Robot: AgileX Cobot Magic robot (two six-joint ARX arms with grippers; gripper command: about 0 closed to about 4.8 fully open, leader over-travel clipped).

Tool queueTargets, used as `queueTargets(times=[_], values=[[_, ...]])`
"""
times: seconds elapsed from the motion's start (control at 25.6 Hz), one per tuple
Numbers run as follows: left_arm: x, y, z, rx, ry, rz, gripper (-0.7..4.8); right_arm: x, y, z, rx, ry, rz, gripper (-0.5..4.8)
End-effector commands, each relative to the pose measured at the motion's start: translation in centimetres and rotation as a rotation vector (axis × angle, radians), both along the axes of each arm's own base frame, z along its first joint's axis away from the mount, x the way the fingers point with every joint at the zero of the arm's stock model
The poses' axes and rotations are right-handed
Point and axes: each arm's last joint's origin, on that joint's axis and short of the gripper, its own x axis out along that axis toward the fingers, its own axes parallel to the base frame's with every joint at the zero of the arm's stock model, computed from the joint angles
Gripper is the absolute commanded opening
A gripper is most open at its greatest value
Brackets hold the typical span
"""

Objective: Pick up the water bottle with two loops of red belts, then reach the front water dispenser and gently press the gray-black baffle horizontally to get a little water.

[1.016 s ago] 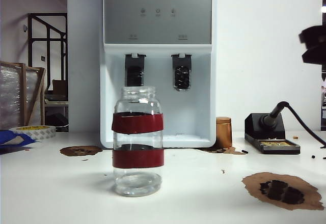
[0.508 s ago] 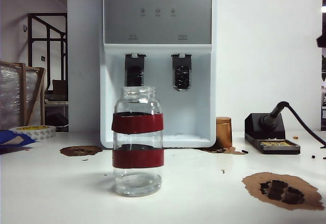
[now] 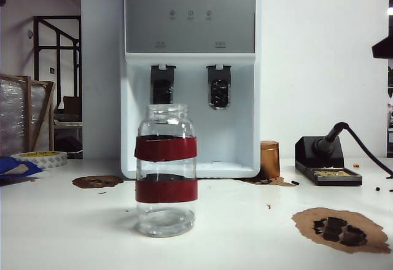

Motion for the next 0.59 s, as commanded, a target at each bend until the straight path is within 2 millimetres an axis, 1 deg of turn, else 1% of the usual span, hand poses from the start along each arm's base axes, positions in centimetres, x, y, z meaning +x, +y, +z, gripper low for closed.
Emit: queueTargets(times=[0.04,0.27,0.59], values=[[-0.04,-0.07,0.14,-0.003,-0.011,-0.029,-0.05,-0.03,0.07,0.09,0.024,0.005,0.024,-0.02],[-0.13,-0.14,-0.01,-0.007,0.011,-0.062,-0.05,-0.05,0.07,-0.04,0.025,0.022,0.026,-0.01],[0.02,0.08,-0.24,0.010,0.029,0.031,-0.05,-0.10,0.14,-0.06,0.032,0.028,0.058,-0.01]])
